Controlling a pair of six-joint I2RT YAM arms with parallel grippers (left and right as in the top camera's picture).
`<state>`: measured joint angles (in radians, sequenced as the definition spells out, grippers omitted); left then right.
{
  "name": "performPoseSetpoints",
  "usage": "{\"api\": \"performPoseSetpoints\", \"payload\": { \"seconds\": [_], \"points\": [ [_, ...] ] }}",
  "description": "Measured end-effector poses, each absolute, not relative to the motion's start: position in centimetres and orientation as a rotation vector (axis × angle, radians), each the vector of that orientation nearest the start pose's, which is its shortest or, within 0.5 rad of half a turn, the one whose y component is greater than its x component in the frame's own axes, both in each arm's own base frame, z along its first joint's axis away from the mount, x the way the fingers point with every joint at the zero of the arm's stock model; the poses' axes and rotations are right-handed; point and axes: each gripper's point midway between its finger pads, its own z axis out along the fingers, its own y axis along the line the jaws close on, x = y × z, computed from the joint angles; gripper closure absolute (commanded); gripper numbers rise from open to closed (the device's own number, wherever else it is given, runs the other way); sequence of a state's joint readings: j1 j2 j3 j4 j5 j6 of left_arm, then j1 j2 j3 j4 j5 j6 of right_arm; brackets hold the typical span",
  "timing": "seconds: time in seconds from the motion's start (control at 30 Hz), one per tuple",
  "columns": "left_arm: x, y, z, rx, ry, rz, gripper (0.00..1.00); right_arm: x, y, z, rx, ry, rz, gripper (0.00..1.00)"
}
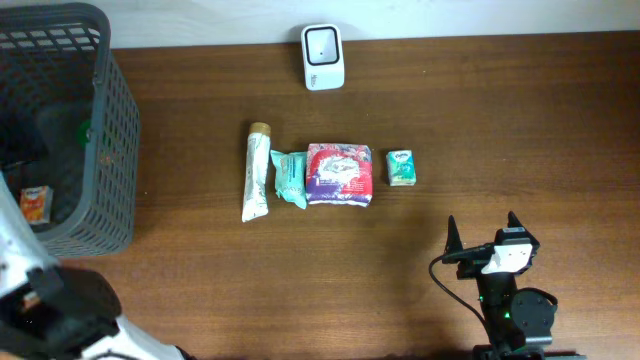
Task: Scan the item barcode
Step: 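Pick the orange tissue pack, place between pink and green packs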
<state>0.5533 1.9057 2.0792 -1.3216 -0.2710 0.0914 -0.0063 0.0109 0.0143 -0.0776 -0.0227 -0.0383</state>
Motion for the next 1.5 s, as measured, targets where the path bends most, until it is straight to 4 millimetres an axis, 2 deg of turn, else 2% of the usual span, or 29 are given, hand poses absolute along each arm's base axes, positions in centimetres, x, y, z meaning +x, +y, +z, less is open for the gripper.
{"api": "performPoseSetpoints", "payload": {
  "seconds": [0.07,0.17,0.3,0.37,0.4,0.47,0.73,0.93,1.07,1.2,1.23,1.27,1.4,1.5],
  "points": [
    [35.0,27.8,21.5,-0.754,2.751,0.556,0.1,24.6,0.2,15.9,-0.044,1.645,-0.015,0.01],
    [34.8,28.9,17.9,-0.826,2.832,0.618,0.13,24.6,0.2,15.9,-0.044,1.645,-0.015,0.01],
    [34.8,29.5,13.7,-0.875,2.924,0.635,0.14,24.6,0.2,15.9,-0.043,1.645,-0.015,0.02],
    [34.9,29.6,12.5,-0.891,2.942,0.639,0.16,24.6,0.2,15.9,-0.044,1.645,-0.016,0.01],
    [35.0,29.7,12.1,-0.897,2.939,0.639,0.16,24.6,0.2,15.9,-0.044,1.645,-0.016,0.01],
    [35.0,29.8,11.7,-0.907,2.932,0.645,0.27,24.6,0.2,15.9,-0.044,1.645,-0.015,0.01],
    [34.8,30.4,7.8,-0.92,2.916,0.702,0.28,24.6,0.2,15.9,-0.044,1.645,-0.015,0.01],
    [35.9,32.2,8.0,-0.93,2.813,0.811,0.32,24.6,0.2,15.9,-0.044,1.645,-0.016,0.01],
    [36.0,32.3,7.8,-0.931,2.809,0.823,0.35,24.6,0.2,15.9,-0.044,1.645,-0.015,0.01],
    [35.7,32.4,4.4,-0.93,2.876,0.825,0.52,24.6,0.2,15.9,-0.044,1.645,-0.016,0.02],
    [35.7,32.6,4.3,-0.93,2.877,0.843,0.71,24.6,0.2,15.9,-0.043,1.645,-0.015,0.01],
    [35.6,32.7,4.1,-0.935,2.878,0.845,1.0,24.6,0.2,15.9,-0.044,1.645,-0.015,0.01],
    [35.3,32.8,3.7,-0.936,2.892,0.857,1.0,24.6,0.2,15.9,-0.043,1.645,-0.015,0.01],
    [35.1,31.6,3.9,-0.931,2.95,0.76,1.0,24.6,0.2,15.9,-0.044,1.644,-0.015,0.01]
  ]
}}
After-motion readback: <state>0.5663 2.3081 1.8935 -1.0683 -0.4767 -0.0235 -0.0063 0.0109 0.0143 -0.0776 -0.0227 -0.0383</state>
